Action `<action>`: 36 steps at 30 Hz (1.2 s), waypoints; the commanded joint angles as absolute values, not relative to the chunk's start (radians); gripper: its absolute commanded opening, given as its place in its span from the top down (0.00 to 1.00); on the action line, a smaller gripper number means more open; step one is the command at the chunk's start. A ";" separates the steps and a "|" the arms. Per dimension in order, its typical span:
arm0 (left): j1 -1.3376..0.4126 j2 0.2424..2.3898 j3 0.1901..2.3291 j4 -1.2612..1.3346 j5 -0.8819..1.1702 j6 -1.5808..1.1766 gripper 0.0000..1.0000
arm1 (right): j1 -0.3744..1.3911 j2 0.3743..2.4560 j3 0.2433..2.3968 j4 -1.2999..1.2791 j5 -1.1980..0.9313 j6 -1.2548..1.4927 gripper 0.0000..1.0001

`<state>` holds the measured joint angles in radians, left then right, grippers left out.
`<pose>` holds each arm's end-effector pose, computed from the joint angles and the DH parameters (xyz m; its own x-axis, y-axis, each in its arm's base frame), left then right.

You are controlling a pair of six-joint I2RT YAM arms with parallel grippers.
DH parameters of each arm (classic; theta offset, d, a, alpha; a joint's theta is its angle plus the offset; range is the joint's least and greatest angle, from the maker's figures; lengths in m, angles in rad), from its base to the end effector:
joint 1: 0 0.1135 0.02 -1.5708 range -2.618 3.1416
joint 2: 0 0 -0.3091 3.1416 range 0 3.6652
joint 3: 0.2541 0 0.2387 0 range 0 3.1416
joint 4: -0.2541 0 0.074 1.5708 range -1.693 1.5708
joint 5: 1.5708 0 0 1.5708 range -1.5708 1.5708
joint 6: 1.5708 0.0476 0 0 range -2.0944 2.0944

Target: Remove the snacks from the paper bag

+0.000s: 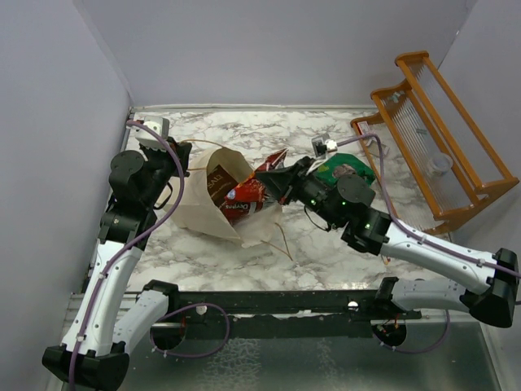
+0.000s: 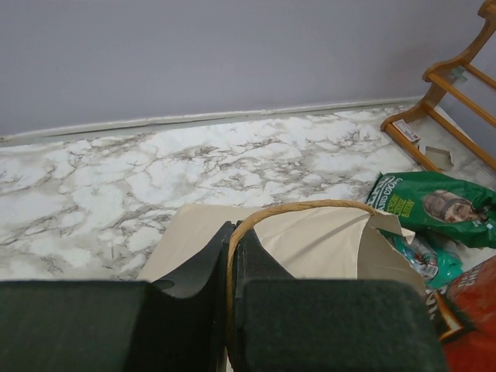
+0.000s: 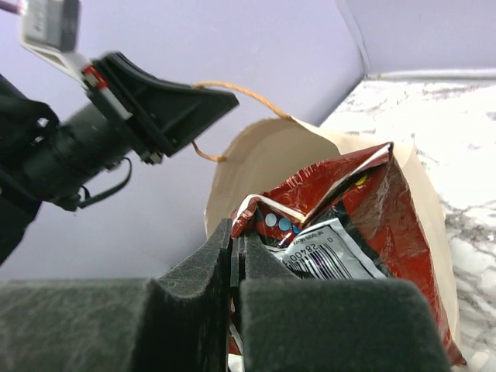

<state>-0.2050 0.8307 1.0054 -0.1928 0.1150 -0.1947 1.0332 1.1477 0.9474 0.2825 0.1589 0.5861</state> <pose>0.1457 -0.0359 0.4388 -0.0782 -0.1800 -0.9805 0.3052 0.9320 -0.1955 0.1355 0.2126 0.4181 -0.3894 0.4134 -0.8231 -0.6625 0.4951 0.5621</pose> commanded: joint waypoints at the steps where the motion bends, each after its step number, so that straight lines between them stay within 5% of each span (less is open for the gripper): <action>1: -0.203 0.832 1.013 -0.172 0.069 -0.177 1.00 | 1.037 1.060 1.014 0.262 0.172 0.498 0.99; 14: -0.203 0.828 1.002 -0.182 0.068 -0.173 1.00 | 1.005 1.062 1.104 0.363 0.680 0.049 0.99; 22: -0.204 0.813 1.013 -0.187 0.075 -0.171 1.00 | 0.709 1.183 1.177 0.237 0.421 0.312 0.99; 36: -0.204 0.819 1.072 -0.218 0.134 -0.183 1.00 | 0.457 1.557 1.293 0.259 0.185 0.481 0.99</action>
<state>-0.2050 0.8326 1.0534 -0.2195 0.1123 -0.1730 0.4923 1.4818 1.2079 0.2192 0.2947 0.4271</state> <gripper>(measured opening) 0.030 0.019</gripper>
